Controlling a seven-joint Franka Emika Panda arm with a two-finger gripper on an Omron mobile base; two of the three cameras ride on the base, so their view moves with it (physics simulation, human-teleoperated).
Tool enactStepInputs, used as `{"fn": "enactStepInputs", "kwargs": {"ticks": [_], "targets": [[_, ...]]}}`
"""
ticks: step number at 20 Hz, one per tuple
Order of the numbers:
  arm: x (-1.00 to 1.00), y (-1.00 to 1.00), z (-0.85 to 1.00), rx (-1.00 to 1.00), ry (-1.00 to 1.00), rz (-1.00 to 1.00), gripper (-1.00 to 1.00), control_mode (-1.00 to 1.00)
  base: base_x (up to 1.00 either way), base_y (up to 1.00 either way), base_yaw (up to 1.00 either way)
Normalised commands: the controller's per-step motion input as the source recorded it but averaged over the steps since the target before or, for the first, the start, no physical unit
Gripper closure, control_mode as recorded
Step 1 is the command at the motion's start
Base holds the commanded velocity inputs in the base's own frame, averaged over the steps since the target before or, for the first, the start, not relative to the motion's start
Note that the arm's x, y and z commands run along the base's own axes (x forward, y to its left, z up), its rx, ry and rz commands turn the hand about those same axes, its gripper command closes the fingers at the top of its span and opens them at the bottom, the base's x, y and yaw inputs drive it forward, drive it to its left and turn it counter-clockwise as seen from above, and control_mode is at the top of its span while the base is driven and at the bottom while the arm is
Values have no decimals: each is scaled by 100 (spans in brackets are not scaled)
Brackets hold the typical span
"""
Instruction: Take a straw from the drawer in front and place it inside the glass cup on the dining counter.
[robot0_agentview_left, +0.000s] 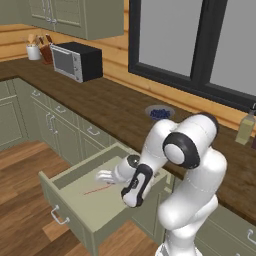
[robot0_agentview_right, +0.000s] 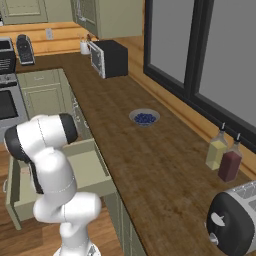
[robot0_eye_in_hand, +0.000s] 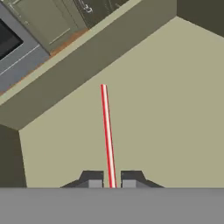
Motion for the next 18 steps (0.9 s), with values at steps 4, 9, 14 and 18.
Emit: {"fn": "enactStepInputs", "kwargs": {"ticks": [4,9,14,18], "targets": [[51,0,100,14,-1,0,100,-100,0,0,0],[70,0,100,9,0,0,100,-100,0,0,0],[71,0,100,1,0,0,100,-100,0,0,0],[54,7,100,0,0,0,100,-100,0,0,0]]}}
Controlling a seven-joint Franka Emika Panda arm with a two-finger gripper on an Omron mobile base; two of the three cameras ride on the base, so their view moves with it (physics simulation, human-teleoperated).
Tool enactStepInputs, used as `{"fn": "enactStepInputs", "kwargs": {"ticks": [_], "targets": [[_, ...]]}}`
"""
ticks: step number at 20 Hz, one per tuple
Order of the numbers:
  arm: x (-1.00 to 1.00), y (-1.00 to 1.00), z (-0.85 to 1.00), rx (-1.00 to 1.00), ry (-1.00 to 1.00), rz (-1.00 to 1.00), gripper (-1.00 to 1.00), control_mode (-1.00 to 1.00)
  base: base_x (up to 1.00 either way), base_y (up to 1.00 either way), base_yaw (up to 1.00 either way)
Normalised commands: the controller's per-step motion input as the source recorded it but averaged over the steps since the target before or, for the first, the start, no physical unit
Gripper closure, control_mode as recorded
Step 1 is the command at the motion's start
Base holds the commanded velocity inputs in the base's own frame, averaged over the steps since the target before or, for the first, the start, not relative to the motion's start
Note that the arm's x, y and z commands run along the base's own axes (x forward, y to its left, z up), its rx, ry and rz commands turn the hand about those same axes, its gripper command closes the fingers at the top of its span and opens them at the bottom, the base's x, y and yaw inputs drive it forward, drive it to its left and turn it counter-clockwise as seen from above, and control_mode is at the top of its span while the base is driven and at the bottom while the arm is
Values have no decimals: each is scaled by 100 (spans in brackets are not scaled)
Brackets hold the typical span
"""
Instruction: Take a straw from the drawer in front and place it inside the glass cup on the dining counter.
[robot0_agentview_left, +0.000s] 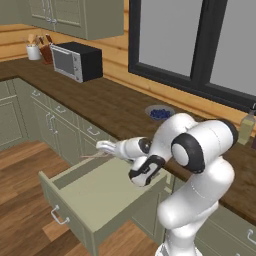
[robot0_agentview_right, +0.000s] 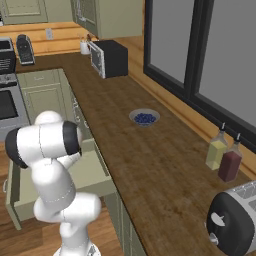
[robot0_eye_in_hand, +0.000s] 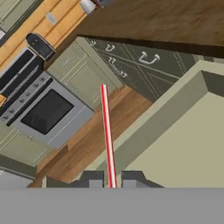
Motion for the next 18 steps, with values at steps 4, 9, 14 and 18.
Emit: {"fn": "enactStepInputs", "kwargs": {"ticks": [4,9,14,18], "targets": [[38,9,100,-2,0,0,100,-100,0,0,0],[23,5,100,-12,0,0,100,-100,0,0,0],[20,0,100,-25,-10,0,100,-100,0,0,0],[31,0,100,-34,-22,0,100,-100,0,0,0]]}}
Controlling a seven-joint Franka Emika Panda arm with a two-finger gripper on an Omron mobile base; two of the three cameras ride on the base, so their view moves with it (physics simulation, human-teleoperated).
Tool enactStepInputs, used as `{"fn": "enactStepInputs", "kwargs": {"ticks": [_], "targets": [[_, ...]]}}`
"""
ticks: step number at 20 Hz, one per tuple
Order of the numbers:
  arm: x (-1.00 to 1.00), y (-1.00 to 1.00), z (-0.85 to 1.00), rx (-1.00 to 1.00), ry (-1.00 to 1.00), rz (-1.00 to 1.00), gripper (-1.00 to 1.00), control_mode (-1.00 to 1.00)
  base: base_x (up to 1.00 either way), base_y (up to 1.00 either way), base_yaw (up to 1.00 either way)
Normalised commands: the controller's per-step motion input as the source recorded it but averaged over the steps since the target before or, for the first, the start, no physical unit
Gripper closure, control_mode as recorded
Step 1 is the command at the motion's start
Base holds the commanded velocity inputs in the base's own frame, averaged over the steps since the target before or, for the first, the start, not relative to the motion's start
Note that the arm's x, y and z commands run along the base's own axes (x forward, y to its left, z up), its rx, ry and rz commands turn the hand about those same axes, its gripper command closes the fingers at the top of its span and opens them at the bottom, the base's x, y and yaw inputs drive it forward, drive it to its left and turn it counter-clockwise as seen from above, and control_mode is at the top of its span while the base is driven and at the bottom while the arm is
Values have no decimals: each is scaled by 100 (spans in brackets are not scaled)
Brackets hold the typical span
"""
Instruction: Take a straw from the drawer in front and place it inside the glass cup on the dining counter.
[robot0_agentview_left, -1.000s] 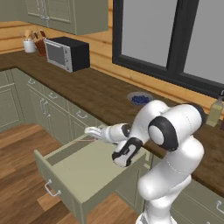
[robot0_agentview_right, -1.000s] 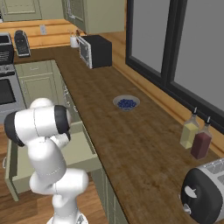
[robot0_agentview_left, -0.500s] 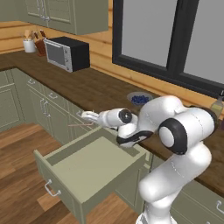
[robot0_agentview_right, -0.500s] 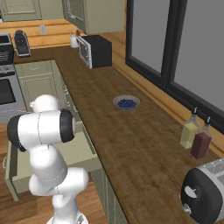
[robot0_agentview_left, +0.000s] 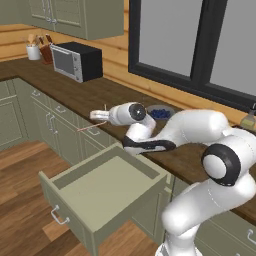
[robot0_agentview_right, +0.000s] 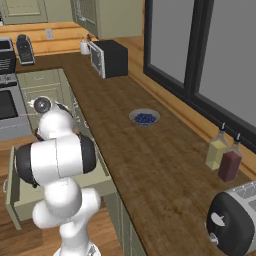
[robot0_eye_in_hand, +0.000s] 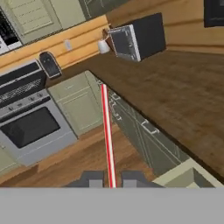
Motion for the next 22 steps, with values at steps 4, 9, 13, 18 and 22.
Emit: {"fn": "enactStepInputs", "kwargs": {"ticks": [4,9,13,18,22], "targets": [[29,-1,100,-38,-26,0,100,-100,0,0,0],[2,-18,42,-35,-6,0,100,-100,0,0,0],[-43,-11,-14,-20,0,0,100,-100,0,0,0],[-31,-19,-25,-6,10,0,100,-100,0,0,0],[-10,-27,-36,1,32,0,100,-100,0,0,0]]}}
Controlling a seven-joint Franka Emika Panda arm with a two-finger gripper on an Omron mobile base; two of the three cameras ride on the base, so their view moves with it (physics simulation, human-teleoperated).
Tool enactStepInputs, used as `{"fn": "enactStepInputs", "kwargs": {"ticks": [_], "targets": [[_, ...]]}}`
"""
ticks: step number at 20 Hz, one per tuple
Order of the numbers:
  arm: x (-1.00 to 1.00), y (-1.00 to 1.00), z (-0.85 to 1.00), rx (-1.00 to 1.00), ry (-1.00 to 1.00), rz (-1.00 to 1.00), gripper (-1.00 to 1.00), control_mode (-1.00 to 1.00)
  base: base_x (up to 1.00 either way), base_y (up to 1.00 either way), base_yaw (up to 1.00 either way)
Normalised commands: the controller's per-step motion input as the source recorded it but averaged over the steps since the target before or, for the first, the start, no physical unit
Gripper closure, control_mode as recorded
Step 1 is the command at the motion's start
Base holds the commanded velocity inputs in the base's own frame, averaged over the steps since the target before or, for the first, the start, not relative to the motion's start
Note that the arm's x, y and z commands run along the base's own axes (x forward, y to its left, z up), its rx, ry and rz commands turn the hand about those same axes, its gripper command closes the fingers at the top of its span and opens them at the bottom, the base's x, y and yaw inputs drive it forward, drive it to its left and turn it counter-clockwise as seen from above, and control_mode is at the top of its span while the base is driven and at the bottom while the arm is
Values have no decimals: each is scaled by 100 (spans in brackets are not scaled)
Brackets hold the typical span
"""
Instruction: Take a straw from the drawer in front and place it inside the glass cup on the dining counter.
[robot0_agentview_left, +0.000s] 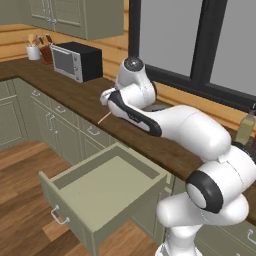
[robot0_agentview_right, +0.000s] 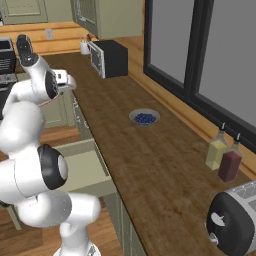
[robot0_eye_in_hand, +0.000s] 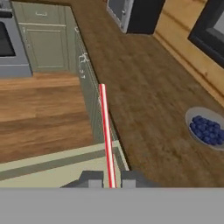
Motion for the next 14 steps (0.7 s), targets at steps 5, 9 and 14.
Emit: {"fn": "enactStepInputs", "kwargs": {"ticks": [5,9,14], "targets": [[-3,-26,-37,3,28,0,100,-100,0,0,0],[-1,-4,-44,0,18,0,100,-100,0,0,0],[-10,0,-4,0,1,0,100,100,-78,0,0]]}}
